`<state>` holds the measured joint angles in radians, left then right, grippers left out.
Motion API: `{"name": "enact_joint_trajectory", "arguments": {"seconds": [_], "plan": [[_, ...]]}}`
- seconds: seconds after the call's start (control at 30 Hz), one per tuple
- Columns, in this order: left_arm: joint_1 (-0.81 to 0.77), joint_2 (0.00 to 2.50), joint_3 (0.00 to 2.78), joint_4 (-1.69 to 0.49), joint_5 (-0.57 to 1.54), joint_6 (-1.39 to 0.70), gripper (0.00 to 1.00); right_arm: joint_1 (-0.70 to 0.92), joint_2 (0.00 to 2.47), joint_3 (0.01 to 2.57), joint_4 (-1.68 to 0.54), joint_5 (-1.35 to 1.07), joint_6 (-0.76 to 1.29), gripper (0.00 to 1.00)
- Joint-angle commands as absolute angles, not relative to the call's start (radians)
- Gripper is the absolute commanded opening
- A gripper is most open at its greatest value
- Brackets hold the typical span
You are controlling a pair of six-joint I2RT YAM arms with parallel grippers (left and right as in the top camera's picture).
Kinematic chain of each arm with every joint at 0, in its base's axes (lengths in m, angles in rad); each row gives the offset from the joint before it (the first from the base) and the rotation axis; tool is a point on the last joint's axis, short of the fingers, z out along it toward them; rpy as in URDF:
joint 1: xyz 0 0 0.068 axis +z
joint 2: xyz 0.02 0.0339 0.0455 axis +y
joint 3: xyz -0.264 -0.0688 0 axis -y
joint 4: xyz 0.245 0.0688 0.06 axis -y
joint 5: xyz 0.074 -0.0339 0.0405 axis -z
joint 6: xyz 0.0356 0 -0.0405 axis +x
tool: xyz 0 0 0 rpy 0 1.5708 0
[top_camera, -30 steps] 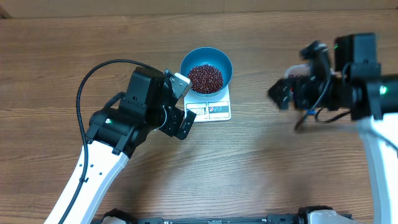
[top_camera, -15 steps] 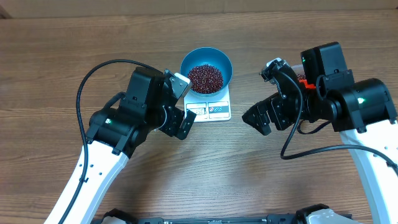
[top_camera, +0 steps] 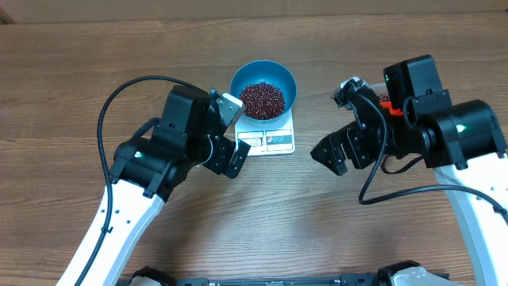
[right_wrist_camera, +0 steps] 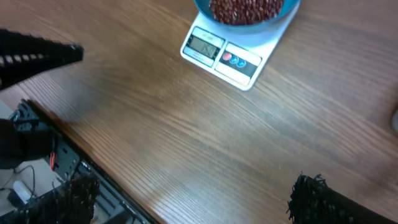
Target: Scoop item into bowl and weigh 150g on scale
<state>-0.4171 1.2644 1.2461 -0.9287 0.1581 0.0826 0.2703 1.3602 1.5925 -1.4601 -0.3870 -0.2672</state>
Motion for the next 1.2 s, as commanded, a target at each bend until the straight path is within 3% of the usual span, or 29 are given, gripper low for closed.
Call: {"name": "enact_joint_trajectory", "arguments": {"seconds": [0.0, 0.23, 0.77, 0.97, 1.17], "plan": [[-0.413, 1.27, 1.241, -0.931, 0.173, 0.101, 1.0, 0.274, 1.343, 1.603, -1.454, -0.327, -0.284, 1.0], [-0.413, 1.27, 1.241, -0.931, 0.173, 0.101, 1.0, 0.274, 1.155, 1.456, -1.237, -0.343, -0.331, 1.0], [-0.413, 1.27, 1.241, -0.931, 0.173, 0.101, 1.0, 0.266, 0.374, 0.383, -0.266, -0.394, -0.334, 1.0], [-0.413, 1.27, 1.241, -0.931, 0.173, 0.101, 1.0, 0.24, 0.18, 0.171, -0.083, -0.405, -0.248, 1.0], [-0.413, 1.27, 1.24, -0.931, 0.173, 0.101, 1.0, 0.149, -0.002, 0.075, -0.055, -0.405, -0.206, 1.0]]}}
